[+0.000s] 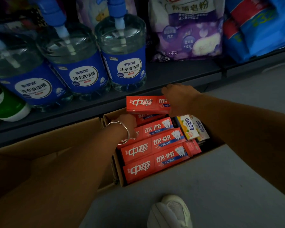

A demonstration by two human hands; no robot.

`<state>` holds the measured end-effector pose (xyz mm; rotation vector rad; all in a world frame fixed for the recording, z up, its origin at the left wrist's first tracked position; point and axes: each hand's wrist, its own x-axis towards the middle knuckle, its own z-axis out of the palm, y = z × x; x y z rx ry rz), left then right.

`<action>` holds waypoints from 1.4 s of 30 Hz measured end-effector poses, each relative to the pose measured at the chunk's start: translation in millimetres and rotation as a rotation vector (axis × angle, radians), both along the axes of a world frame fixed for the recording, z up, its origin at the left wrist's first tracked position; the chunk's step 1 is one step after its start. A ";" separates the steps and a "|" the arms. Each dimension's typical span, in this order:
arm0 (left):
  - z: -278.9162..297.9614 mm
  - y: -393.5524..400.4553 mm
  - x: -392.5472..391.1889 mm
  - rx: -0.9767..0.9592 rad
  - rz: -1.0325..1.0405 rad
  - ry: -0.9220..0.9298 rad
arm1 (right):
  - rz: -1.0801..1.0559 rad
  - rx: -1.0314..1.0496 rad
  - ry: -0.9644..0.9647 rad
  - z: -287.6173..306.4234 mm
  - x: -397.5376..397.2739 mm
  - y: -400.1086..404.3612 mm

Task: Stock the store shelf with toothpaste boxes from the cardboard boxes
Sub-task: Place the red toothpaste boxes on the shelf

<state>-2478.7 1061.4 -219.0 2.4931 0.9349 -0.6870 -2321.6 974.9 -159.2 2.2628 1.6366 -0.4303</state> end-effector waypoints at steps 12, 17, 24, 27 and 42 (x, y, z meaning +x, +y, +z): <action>11.4 10.8 -2.7 -0.080 0.061 -0.061 | -0.087 0.041 0.122 7.2 -4.4 -0.4; 42.1 15.7 -8.9 -0.074 0.060 -0.125 | -0.141 0.095 0.252 26.4 -7.1 1.1; 97.3 21.3 -27.2 -0.048 0.024 -0.126 | -0.090 0.195 0.294 72.5 -11.6 1.1; 121.0 22.3 -38.2 -0.039 0.048 -0.146 | -0.099 0.204 0.370 97.5 -14.6 1.2; 262.7 23.1 -89.6 0.074 0.102 -0.271 | -0.069 0.404 0.507 237.8 -61.2 -1.4</action>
